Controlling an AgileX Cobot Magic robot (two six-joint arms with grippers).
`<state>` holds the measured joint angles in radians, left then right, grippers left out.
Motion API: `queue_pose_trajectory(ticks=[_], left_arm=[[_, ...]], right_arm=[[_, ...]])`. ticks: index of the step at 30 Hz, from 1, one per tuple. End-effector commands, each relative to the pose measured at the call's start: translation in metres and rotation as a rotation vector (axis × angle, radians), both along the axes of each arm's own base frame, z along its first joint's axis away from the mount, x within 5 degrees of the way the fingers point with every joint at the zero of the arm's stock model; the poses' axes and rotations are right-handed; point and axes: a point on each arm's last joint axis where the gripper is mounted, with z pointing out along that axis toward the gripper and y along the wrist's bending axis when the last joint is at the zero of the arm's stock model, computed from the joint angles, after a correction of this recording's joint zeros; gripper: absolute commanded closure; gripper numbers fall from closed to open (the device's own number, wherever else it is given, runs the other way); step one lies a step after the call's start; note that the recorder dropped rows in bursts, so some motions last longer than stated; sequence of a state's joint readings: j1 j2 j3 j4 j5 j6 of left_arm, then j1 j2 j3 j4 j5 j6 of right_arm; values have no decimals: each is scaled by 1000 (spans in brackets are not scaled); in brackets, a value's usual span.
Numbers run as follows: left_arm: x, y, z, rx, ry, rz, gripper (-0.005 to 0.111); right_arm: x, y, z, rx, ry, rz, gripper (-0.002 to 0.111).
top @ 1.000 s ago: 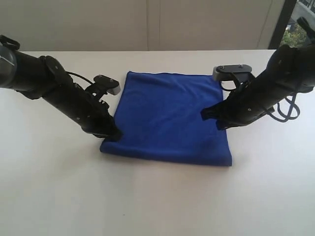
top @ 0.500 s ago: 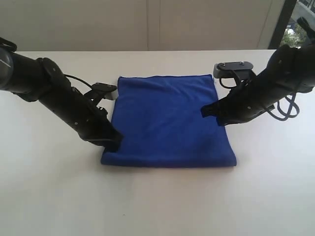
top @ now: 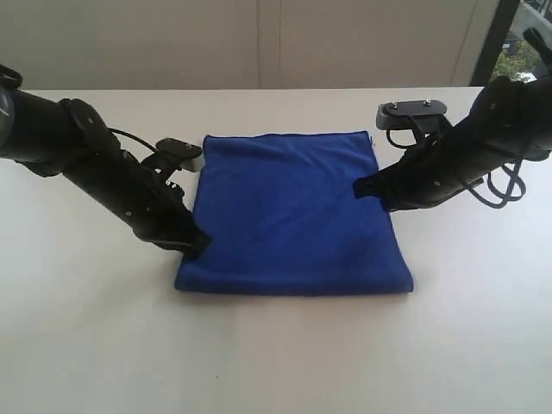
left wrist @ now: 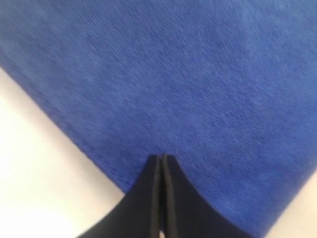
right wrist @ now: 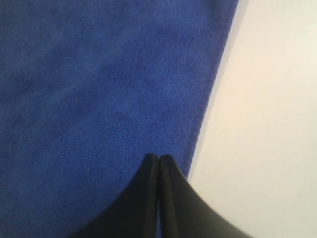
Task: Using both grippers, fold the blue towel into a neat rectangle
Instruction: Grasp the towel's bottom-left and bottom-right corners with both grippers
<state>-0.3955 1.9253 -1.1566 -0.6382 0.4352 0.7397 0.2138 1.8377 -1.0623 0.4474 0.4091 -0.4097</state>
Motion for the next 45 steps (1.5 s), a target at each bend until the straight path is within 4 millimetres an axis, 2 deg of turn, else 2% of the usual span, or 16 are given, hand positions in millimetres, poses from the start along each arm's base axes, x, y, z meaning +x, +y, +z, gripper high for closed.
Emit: queue_pose_trajectory(ticks=[1, 7, 11, 13, 15, 16, 19, 21, 23, 25, 27, 33, 39, 45], left_arm=[[-3, 1, 29, -22, -107, -23, 107], [-22, 4, 72, -74, -140, -93, 107], [-45, 3, 84, -94, -45, -271, 107], [-56, -2, 86, -84, -31, -386, 107], [-60, -7, 82, -23, -72, -456, 107], [-63, -8, 79, 30, -79, -503, 107], [-66, -7, 72, 76, -107, -559, 107], [-66, -3, 62, 106, -160, -593, 106], [-66, -1, 53, 128, -220, -610, 91], [-67, 0, 50, 142, -258, -667, 76], [-67, 1, 44, 144, -308, -686, 63], [-68, 0, 37, 126, -388, -708, 61], [-62, -4, 10, 127, -366, -730, 61], [-59, -4, 1, 138, -353, -731, 61]], right_arm=[[-10, -1, 34, 18, -58, 19, 108], [-43, -5, 78, -17, -32, 141, 108], [-62, -4, 88, -46, 37, 278, 108], [-69, 4, 86, -50, 81, 345, 108], [-71, 17, 81, -81, 72, 461, 108], [-72, 24, 74, -119, 58, 585, 108], [-69, 31, 62, -166, 53, 718, 107], [-67, 30, 52, -236, 59, 804, 96], [-65, 27, 43, -280, 96, 832, 81], [-64, 26, 37, -297, 115, 859, 74], [-62, 27, 29, -303, 131, 895, 73], [-62, 25, -1, -338, 112, 928, 73], [-63, 23, -10, -363, 52, 915, 72], [-63, 21, -14, -386, 15, 922, 67]])
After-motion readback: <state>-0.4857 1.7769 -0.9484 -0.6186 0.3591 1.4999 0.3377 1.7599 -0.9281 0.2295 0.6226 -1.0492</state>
